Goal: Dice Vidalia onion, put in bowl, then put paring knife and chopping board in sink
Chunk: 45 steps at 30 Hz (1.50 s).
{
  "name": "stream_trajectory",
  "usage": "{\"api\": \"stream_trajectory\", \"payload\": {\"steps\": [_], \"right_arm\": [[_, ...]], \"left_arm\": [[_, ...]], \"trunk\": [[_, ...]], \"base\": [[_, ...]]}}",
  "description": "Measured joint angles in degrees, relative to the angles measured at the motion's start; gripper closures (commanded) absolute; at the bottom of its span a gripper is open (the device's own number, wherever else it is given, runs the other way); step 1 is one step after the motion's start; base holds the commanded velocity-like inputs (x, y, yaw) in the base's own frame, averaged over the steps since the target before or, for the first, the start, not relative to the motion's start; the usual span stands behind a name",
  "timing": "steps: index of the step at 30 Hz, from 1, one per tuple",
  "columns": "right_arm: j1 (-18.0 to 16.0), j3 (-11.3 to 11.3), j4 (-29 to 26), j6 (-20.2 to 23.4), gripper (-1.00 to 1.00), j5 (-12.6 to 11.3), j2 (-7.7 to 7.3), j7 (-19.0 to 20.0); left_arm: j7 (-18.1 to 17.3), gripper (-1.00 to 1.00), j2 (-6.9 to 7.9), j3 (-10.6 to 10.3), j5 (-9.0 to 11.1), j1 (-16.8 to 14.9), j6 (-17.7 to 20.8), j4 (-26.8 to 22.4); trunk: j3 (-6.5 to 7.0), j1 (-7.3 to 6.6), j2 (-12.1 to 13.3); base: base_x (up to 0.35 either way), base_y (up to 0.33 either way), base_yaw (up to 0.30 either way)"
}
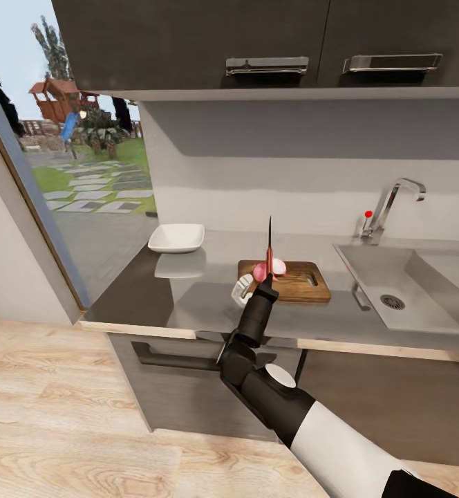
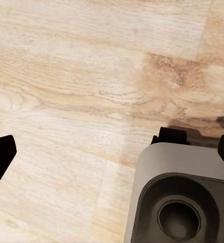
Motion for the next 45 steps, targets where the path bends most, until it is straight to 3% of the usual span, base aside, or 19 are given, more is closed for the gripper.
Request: {"api": "stream_trajectory", "payload": {"steps": [45], "right_arm": [[0.0,0.3,8.1,-0.5,1.0,-0.6,0.0,3.2]], "left_arm": [[0.0,-1.0,-0.02,0.0,0.0,0.0,0.0,0.0]], "trunk": [[0.0,0.0,0.0]], "base": [[0.0,0.0,0.0]]}}
